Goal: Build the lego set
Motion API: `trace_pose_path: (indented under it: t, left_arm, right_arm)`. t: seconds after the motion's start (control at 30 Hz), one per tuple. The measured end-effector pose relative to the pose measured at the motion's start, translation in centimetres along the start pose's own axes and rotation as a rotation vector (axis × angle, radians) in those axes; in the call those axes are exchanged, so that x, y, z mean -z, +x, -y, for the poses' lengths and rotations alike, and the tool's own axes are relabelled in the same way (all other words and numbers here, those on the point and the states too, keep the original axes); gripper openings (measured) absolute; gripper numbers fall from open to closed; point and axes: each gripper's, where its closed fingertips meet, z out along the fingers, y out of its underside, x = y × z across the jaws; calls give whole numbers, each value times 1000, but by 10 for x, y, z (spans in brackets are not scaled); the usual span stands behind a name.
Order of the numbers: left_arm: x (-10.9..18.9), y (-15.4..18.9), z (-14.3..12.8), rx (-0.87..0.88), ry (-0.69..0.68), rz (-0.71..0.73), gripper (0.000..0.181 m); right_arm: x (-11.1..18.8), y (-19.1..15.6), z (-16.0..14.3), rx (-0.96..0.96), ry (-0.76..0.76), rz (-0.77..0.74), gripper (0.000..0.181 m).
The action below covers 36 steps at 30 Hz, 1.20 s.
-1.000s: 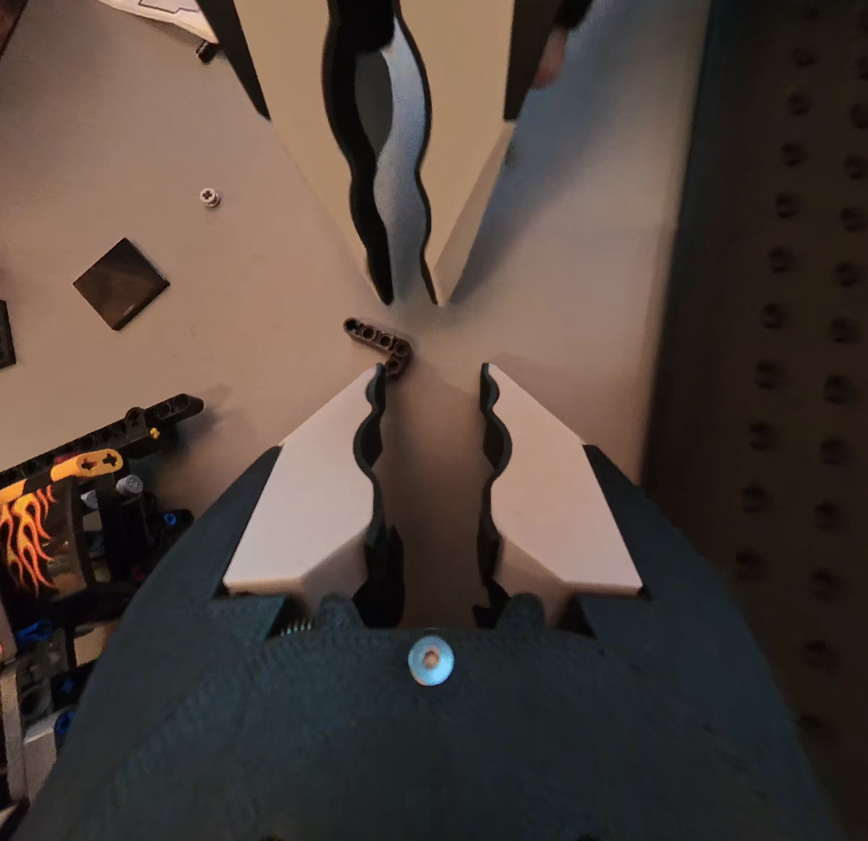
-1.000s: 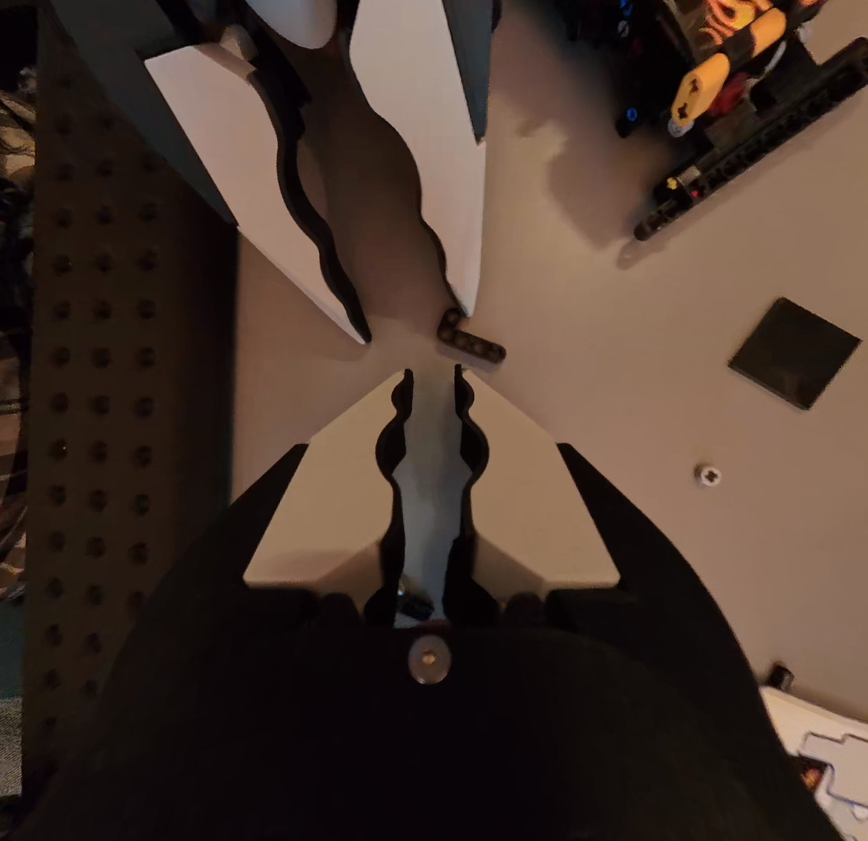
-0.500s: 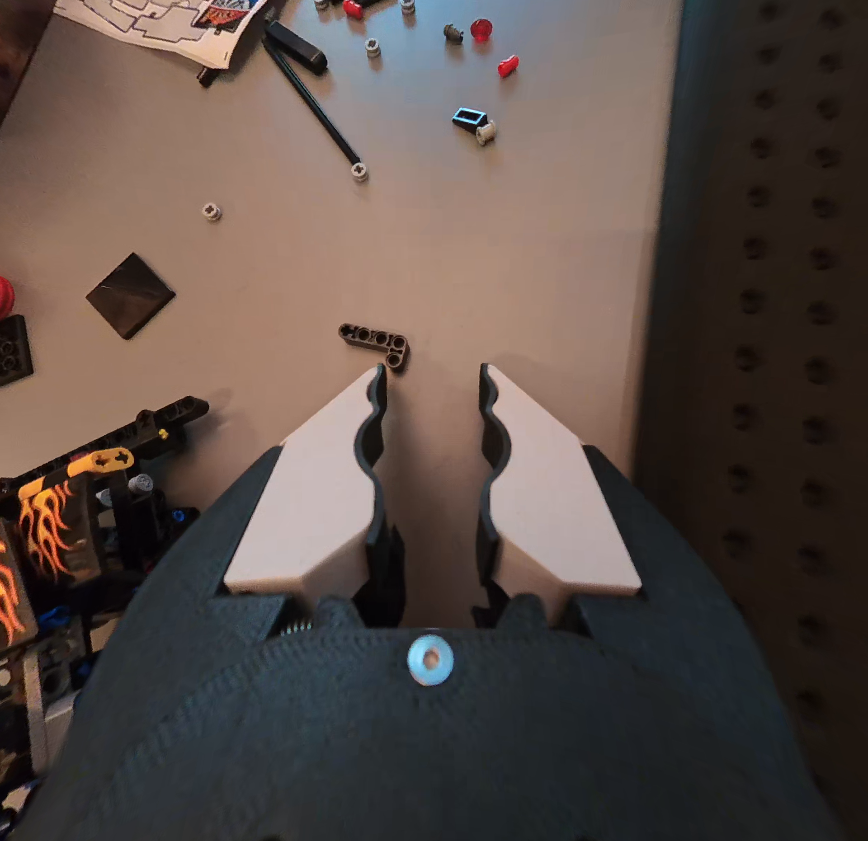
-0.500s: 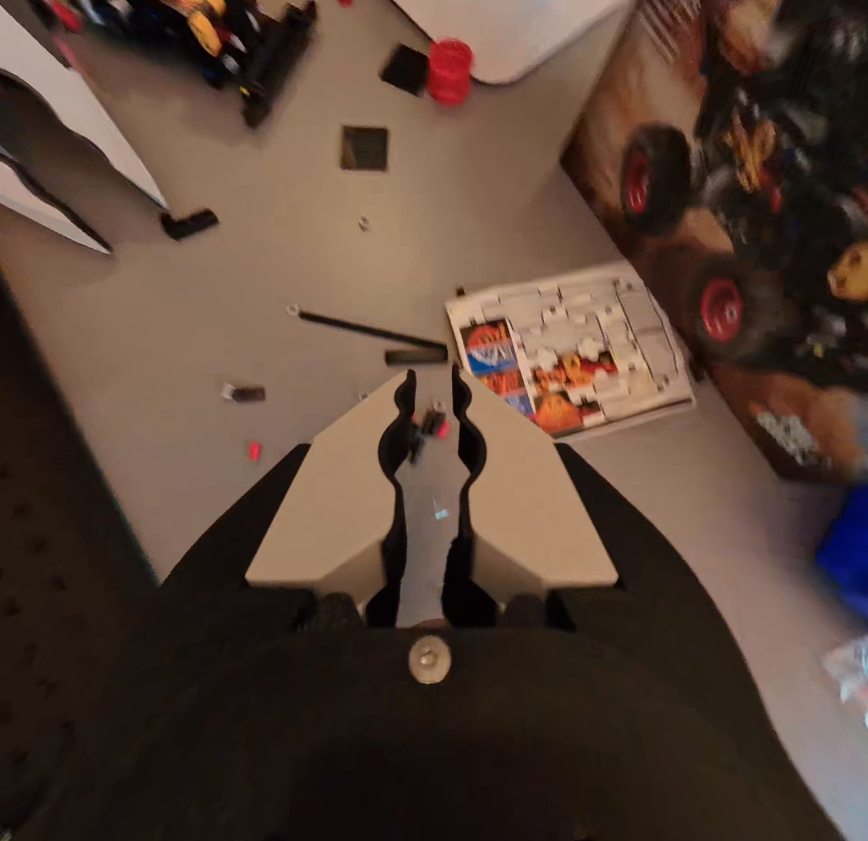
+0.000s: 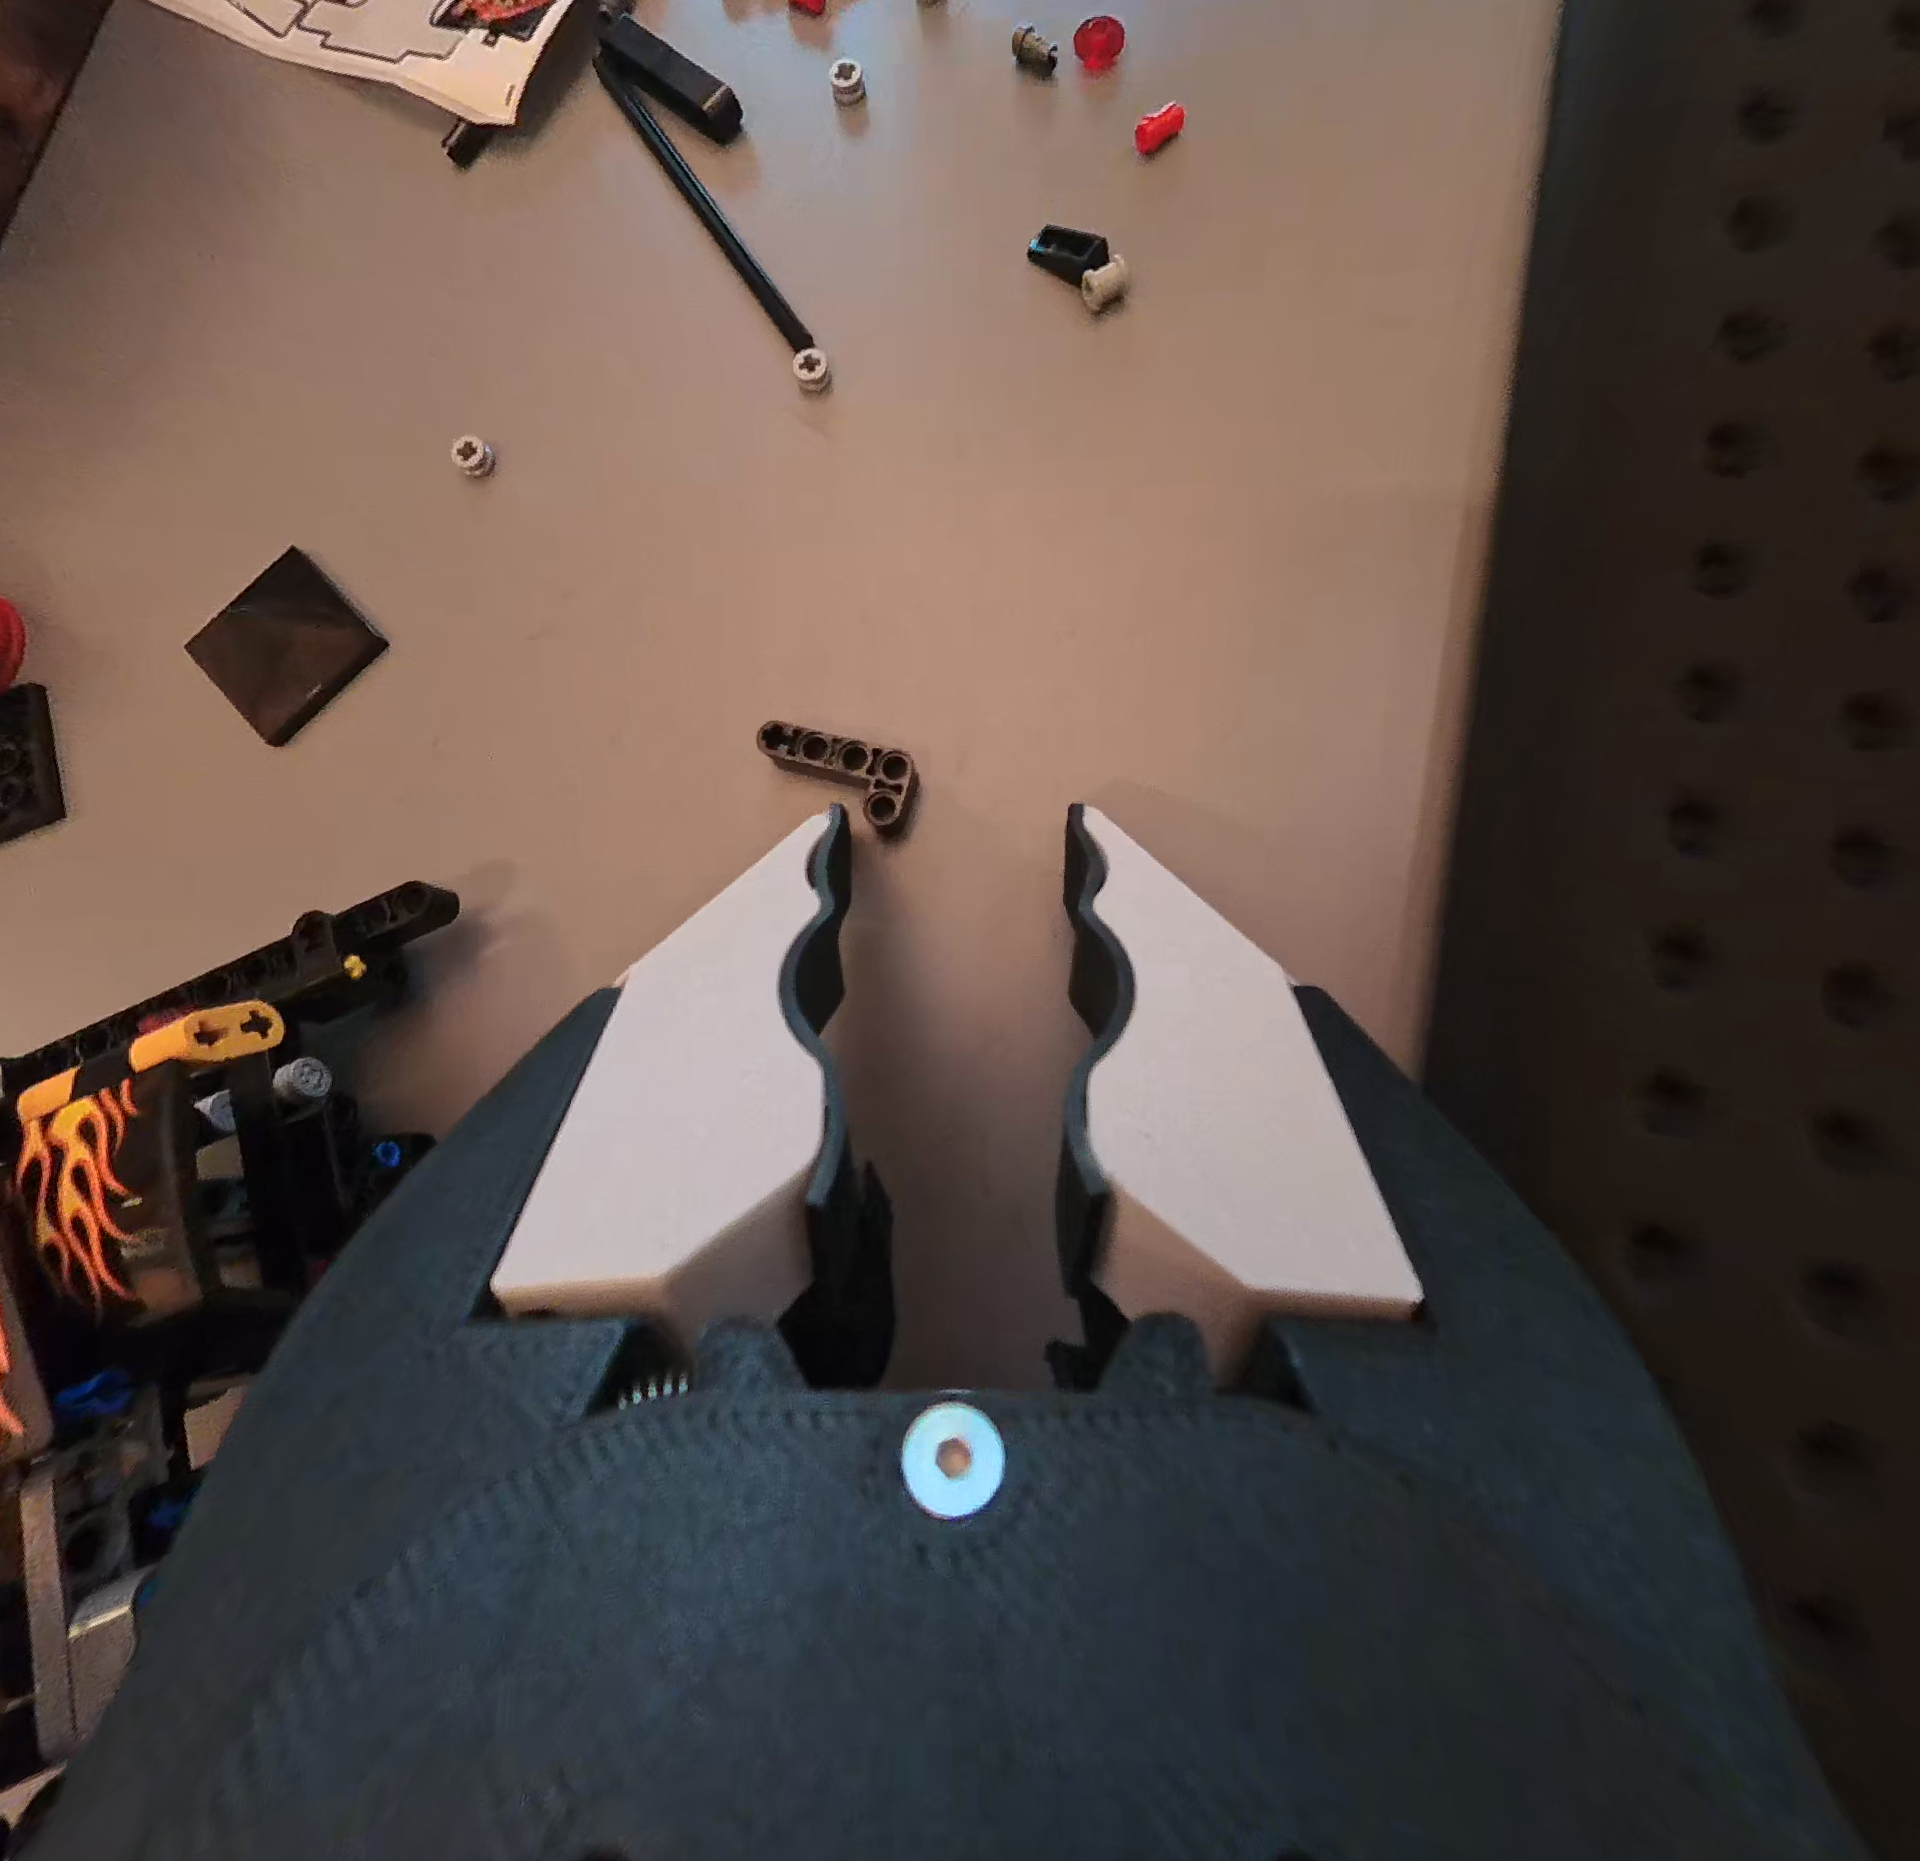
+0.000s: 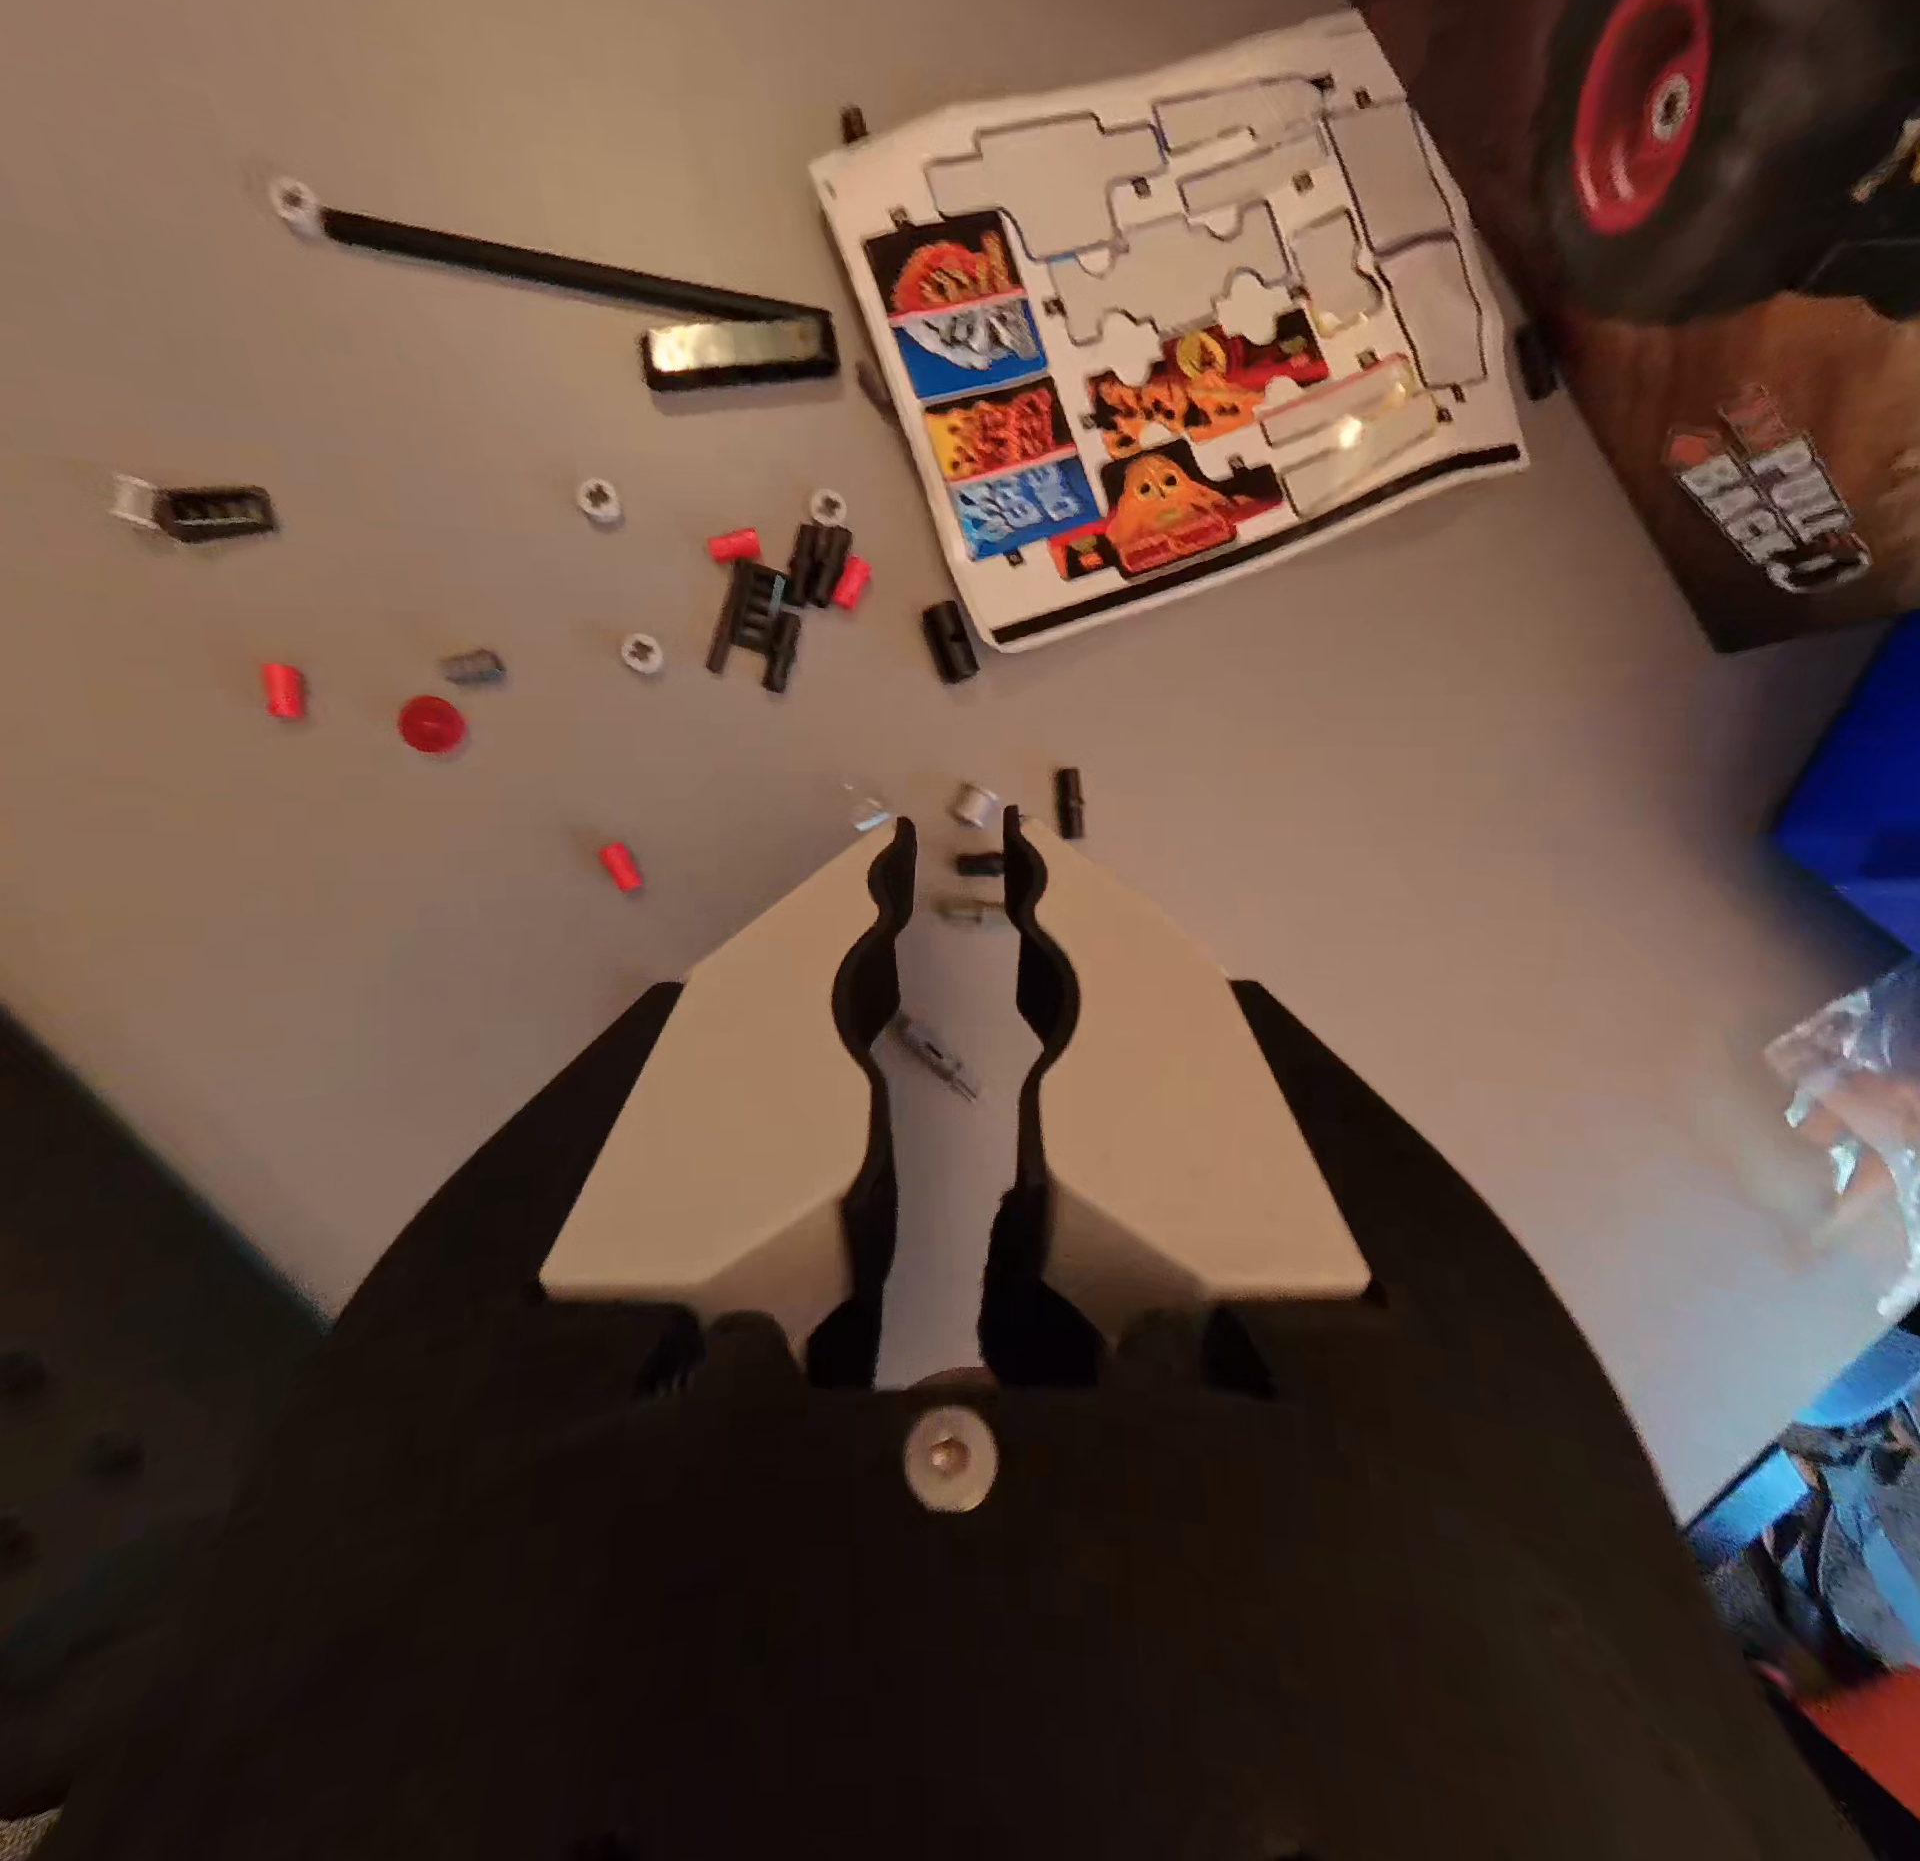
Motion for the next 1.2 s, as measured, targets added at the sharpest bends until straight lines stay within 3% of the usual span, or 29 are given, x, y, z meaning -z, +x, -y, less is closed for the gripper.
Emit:
trace_pose_path:
  t: [0.2, 0.47, 0.57, 0.97, 1.1, 1.2]
  left_arm:
    - [0, -2, 0, 8, 3, 1, 40]
    - [-1, -1, 0, 17, 10, -7, 39]
    - [-2, 0, 2, 12, 8, 6, 41]
    - [-3, 6, 16, -153, 1, 134, 47]
    - [0, 12, 31, -227, 53, 184, 44]
    - [1, 16, 44, -254, 107, 200, 42]
  right_arm:
    - [0, 3, -25, 55, -51, 52, 15]
    - [-11, 6, -24, 122, -39, 111, 16]
    - [-15, 5, -25, 126, -45, 140, 4]
    - [-14, -12, -19, 122, 18, 165, 3]
    - [-3, -24, -6, 110, 89, 159, 3]
    - [20, -54, 30, 131, 224, 191, 2]
